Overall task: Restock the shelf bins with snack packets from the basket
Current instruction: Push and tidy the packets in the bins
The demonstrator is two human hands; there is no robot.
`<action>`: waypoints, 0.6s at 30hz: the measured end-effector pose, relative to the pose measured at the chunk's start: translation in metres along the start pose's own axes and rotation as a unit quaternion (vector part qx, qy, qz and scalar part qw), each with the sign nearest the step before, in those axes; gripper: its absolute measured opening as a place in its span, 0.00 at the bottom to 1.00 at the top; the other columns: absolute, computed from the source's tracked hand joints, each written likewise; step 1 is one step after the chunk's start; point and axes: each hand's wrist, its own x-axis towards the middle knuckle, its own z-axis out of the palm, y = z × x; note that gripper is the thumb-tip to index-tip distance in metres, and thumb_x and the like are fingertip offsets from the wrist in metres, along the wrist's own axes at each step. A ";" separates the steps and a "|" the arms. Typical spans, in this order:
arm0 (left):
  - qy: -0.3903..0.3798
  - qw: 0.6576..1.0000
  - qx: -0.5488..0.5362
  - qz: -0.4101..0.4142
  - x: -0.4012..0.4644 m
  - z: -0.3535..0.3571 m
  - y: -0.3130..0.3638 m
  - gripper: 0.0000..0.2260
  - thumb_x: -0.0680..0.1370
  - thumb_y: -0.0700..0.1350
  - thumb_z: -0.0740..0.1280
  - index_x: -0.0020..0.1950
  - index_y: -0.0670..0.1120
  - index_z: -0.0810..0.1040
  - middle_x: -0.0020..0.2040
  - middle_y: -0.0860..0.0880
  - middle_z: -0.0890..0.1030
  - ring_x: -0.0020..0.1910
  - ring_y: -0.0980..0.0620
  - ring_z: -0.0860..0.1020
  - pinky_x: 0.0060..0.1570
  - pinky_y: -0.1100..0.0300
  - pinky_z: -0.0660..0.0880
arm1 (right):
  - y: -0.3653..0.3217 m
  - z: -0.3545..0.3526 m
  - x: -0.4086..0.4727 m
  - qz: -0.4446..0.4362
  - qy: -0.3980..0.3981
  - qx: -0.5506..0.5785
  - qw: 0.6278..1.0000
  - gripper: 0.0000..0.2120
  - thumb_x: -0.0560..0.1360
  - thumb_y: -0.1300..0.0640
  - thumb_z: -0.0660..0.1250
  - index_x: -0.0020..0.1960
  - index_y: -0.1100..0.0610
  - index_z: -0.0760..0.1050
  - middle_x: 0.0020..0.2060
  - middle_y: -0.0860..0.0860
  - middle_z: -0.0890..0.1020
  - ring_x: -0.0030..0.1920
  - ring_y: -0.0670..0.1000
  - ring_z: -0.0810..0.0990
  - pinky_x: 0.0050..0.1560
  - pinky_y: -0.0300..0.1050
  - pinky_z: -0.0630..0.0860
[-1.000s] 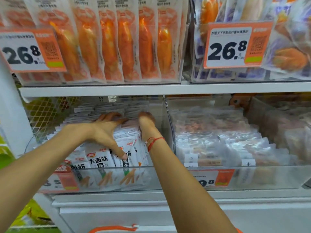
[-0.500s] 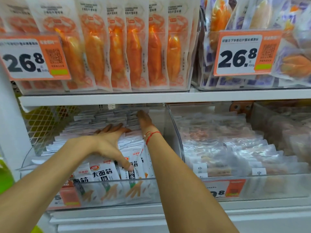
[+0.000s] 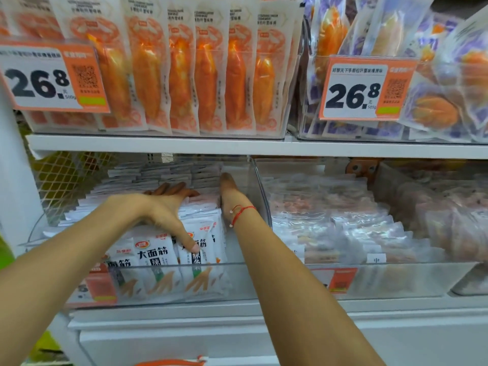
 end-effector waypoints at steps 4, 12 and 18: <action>0.053 0.996 0.071 0.004 -0.009 0.000 0.006 0.66 0.52 0.73 0.73 0.77 0.55 0.37 0.78 0.51 0.42 0.77 0.48 0.47 0.75 0.48 0.50 | 0.006 -0.014 -0.051 0.024 -0.060 -0.109 0.992 0.21 0.83 0.50 0.48 0.63 0.65 0.68 0.56 0.63 0.78 0.59 0.60 0.73 0.58 0.45 0.70; 0.131 0.978 0.162 -0.005 -0.041 0.018 0.016 0.43 0.69 0.65 0.69 0.77 0.60 0.48 0.78 0.53 0.49 0.76 0.47 0.54 0.72 0.45 0.50 | 0.036 -0.010 -0.087 -0.003 -0.121 -0.079 0.989 0.17 0.82 0.59 0.53 0.69 0.63 0.67 0.71 0.61 0.67 0.71 0.59 0.66 0.69 0.50 0.65; 0.096 0.987 0.131 -0.007 -0.034 0.022 0.018 0.42 0.72 0.63 0.67 0.77 0.60 0.45 0.78 0.54 0.43 0.77 0.46 0.45 0.74 0.44 0.45 | 0.050 -0.009 -0.050 -0.006 -0.099 -0.093 0.991 0.12 0.81 0.54 0.52 0.47 0.58 0.71 0.39 0.56 0.78 0.38 0.52 0.76 0.42 0.43 0.74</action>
